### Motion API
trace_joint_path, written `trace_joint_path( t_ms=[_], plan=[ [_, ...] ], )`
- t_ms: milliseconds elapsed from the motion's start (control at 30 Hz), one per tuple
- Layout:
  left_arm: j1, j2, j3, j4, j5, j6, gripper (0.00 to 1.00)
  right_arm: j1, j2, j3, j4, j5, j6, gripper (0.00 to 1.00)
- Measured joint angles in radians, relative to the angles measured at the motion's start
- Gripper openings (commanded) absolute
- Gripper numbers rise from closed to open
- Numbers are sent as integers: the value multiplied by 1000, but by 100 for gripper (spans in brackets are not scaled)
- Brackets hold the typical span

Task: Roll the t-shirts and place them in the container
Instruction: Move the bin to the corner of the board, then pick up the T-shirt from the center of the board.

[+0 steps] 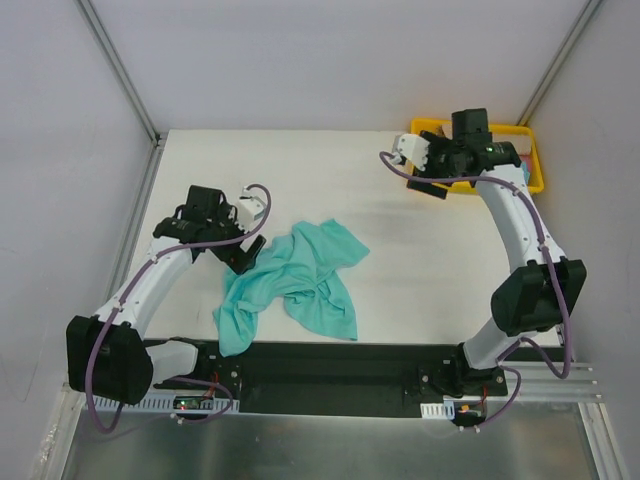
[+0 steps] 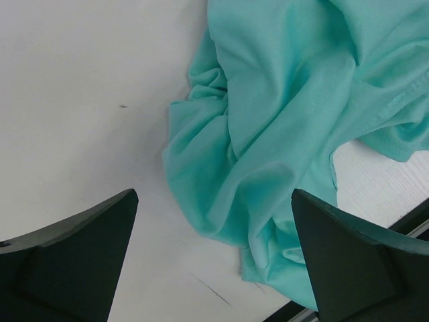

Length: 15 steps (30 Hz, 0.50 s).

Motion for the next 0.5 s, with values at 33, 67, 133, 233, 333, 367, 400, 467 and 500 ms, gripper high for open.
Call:
trace_joint_path(
  t_ms=[33, 67, 133, 233, 333, 367, 400, 467, 500],
  plan=[
    [1, 0, 1, -8, 2, -1, 99, 29, -2, 3, -29, -32, 50, 79],
    [7, 0, 3, -23, 6, -1, 99, 79, -3, 2, -66, -63, 107, 78],
    [25, 0, 4, -48, 23, -1, 99, 161, -1, -31, -99, -99, 180, 76],
    [93, 16, 5, -93, 55, 0, 94, 305, 8, -118, -116, -137, 244, 72],
    [174, 93, 17, -139, 101, 1, 91, 409, 47, -184, -116, -156, 253, 72],
    [197, 127, 21, -149, 115, 0, 91, 432, 70, -195, -115, -159, 253, 73],
    [215, 161, 24, -157, 127, 0, 90, 451, 94, -199, -114, -161, 252, 73],
    [232, 206, 24, -170, 147, 0, 89, 480, 140, -199, -106, -163, 246, 73],
    [234, 216, 24, -177, 159, 1, 87, 495, 164, -199, -98, -163, 244, 73]
  ],
)
